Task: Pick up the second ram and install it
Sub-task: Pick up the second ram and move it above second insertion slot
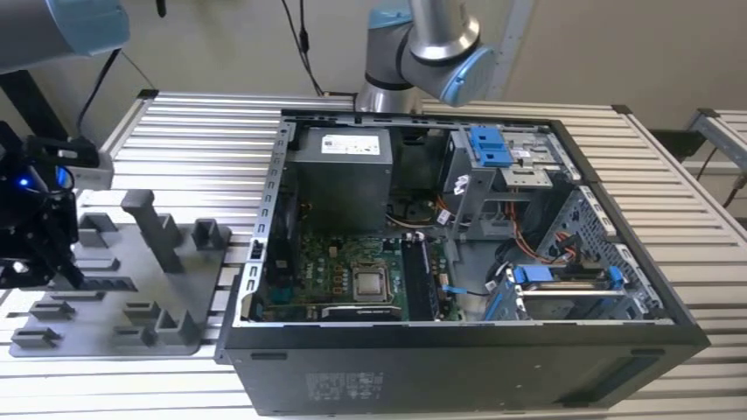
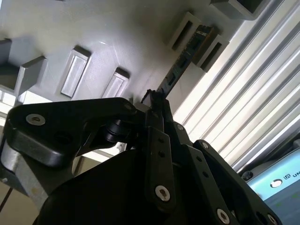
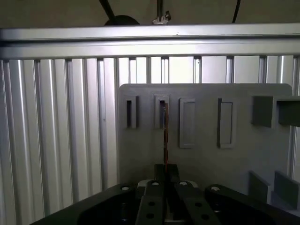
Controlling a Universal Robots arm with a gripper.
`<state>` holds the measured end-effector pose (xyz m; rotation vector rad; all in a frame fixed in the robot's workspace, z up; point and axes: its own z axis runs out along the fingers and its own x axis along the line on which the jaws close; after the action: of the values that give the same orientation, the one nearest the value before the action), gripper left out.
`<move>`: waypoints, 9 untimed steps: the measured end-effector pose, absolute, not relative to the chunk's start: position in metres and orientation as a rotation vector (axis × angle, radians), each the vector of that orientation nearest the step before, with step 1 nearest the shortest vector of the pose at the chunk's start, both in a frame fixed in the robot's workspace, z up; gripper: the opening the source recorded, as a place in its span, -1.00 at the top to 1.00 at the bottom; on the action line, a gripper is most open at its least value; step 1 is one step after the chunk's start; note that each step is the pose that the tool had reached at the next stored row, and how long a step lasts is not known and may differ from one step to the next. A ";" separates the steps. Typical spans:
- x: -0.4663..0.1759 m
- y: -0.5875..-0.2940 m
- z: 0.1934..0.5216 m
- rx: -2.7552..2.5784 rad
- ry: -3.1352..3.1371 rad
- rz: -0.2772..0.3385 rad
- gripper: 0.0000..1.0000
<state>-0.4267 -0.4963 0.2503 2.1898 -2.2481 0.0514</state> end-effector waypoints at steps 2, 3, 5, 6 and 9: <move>-0.427 -0.496 0.253 2.190 -2.248 0.051 0.71; -0.427 -0.496 0.254 2.190 -2.248 0.051 0.71; -0.427 -0.496 0.256 2.189 -2.248 0.051 0.71; -0.427 -0.496 0.257 2.189 -2.248 0.051 0.71; -0.427 -0.496 0.261 2.189 -2.249 0.051 0.71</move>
<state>-0.4267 -0.4963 0.2608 2.1893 -2.2486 0.0513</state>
